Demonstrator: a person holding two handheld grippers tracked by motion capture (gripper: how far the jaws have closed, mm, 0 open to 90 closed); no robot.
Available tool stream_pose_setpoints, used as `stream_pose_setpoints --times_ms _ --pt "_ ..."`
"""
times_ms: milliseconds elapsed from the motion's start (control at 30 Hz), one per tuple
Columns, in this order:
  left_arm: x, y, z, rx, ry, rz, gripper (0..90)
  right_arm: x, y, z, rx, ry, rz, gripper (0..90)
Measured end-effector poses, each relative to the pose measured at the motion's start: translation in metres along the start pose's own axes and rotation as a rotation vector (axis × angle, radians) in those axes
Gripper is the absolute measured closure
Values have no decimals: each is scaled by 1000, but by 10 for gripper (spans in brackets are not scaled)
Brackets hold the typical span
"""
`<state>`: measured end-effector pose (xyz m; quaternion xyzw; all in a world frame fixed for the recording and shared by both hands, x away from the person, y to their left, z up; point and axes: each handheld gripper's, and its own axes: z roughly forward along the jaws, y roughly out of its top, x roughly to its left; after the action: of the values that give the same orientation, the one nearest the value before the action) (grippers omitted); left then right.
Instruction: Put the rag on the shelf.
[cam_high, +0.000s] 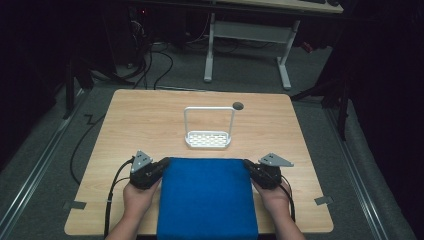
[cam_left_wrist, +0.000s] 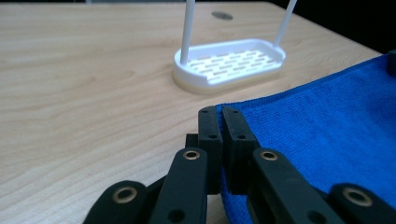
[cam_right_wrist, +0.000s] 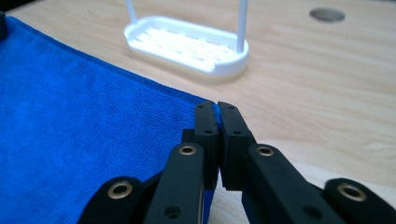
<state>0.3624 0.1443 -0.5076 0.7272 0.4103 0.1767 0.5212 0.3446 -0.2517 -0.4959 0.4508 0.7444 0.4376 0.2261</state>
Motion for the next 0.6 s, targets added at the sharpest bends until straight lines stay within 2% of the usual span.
stream_pose_setpoints --times_ms 100,200,333,600 --pt "-3 3 -9 -38 -1 6 873 3 4 -8 -46 0 0 881" --pt "-3 7 -15 -70 -14 -10 873 4 8 -16 -92 -4 10 881" --pt "-8 14 -24 -114 -5 22 873 7 14 -23 -120 -14 17 882" --pt "-14 23 -41 -209 -2 40 873 15 23 -36 -190 2 -9 883"
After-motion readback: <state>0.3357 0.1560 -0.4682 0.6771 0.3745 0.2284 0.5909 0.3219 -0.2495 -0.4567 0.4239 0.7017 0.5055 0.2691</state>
